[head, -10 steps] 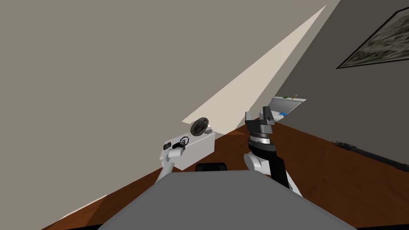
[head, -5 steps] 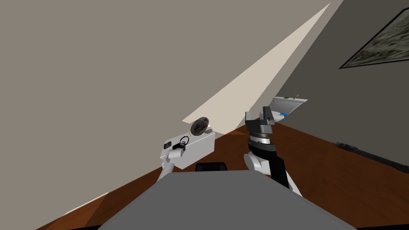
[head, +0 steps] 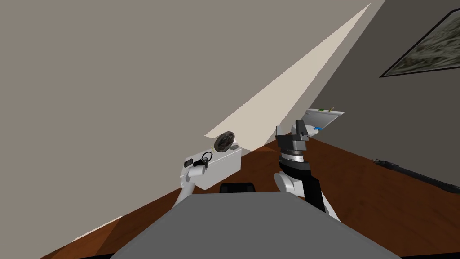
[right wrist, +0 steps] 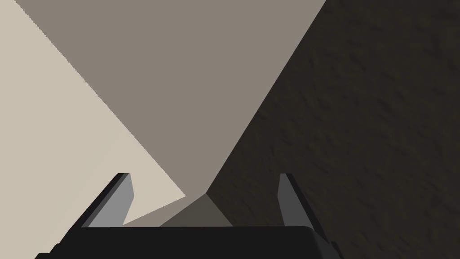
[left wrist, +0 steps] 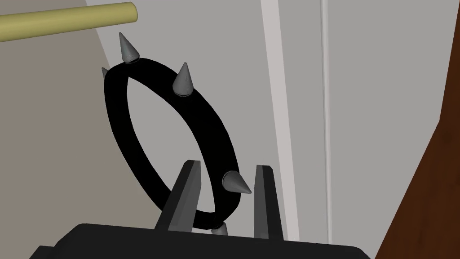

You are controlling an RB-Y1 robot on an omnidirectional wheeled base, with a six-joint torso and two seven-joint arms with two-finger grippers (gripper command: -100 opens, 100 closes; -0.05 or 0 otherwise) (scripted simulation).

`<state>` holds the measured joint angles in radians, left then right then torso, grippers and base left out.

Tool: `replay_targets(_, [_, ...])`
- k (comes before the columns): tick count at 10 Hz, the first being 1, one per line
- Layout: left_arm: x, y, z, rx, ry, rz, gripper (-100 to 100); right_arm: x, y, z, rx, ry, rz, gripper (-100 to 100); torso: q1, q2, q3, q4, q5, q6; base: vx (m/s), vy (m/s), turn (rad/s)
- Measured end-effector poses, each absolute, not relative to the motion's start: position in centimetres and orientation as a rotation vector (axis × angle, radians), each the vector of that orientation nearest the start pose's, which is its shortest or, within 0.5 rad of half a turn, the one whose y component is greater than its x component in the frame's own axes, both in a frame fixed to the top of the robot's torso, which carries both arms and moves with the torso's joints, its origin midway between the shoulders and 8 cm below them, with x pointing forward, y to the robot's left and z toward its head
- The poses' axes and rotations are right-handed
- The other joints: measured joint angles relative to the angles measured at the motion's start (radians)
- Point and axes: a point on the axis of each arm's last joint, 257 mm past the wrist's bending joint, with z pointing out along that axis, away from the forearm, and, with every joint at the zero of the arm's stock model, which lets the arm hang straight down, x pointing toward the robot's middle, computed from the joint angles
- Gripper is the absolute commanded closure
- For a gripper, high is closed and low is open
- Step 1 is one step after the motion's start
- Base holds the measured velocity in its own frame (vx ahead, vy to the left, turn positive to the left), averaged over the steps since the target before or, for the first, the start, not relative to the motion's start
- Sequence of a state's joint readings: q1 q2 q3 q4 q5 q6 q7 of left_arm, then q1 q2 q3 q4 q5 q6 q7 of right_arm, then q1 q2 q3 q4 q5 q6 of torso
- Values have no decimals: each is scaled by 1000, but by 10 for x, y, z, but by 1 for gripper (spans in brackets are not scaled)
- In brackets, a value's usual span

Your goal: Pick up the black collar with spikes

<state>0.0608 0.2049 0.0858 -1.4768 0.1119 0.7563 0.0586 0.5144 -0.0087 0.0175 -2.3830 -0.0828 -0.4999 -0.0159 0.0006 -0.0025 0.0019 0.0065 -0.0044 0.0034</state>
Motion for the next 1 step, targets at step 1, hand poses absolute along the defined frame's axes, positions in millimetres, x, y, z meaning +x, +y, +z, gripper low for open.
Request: replay_targets(1, [420,354,-453,-1907,1666,-527,0,320,-279,65,636,502,1405,0,0,-1,-1,0,0,0,0,0,0])
